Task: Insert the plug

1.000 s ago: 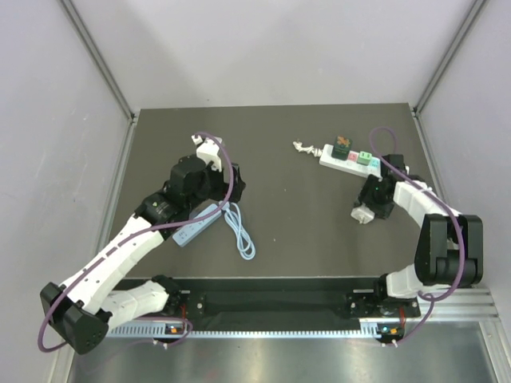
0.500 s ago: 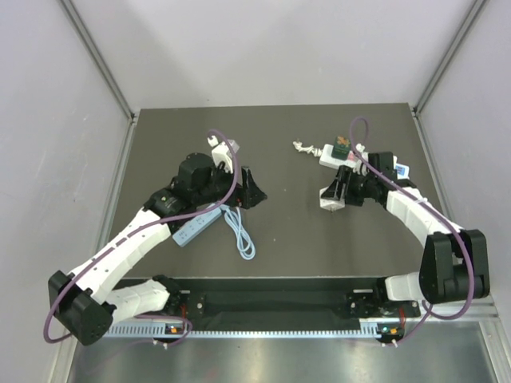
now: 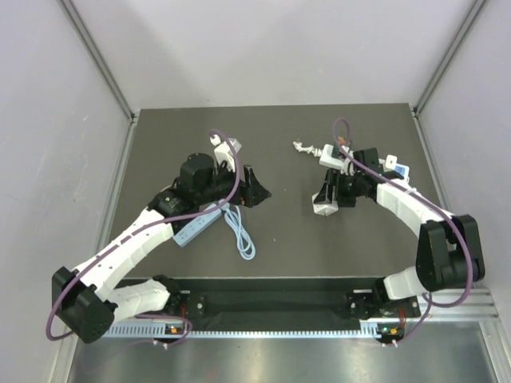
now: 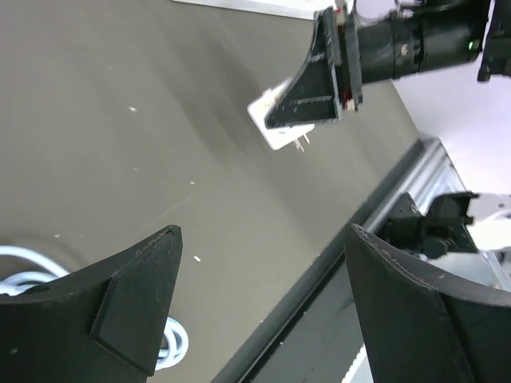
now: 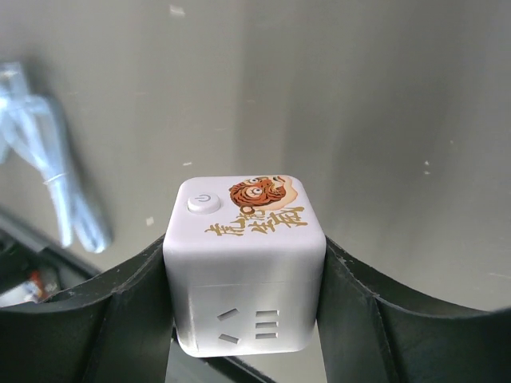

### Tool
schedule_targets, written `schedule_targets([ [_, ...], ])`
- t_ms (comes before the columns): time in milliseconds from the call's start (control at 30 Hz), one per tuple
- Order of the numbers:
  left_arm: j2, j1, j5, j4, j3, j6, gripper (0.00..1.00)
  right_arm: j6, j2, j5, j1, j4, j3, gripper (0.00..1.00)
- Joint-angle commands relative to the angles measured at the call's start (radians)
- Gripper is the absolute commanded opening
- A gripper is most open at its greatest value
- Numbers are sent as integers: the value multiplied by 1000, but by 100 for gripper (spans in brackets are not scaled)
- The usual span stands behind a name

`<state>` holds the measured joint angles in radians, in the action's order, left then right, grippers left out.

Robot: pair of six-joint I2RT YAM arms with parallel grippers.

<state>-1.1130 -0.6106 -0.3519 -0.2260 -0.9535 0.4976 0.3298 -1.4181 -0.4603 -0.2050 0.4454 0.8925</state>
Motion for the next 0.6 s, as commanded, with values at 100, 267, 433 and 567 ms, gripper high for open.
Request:
schedule_targets([
  [100, 47, -3, 137, -7, -16, -11, 87, 148, -112, 271, -135, 41, 65, 22],
  [267, 84, -2, 206, -45, -13, -21, 87, 221, -223, 429, -223, 73, 158, 31],
  [433, 127, -2, 247, -101, -22, -67, 88, 195, -262, 596, -319, 96, 238, 58],
  [567, 151, -2, 261, -127, -24, -88, 88, 146, -226, 620, -370, -9, 156, 79],
])
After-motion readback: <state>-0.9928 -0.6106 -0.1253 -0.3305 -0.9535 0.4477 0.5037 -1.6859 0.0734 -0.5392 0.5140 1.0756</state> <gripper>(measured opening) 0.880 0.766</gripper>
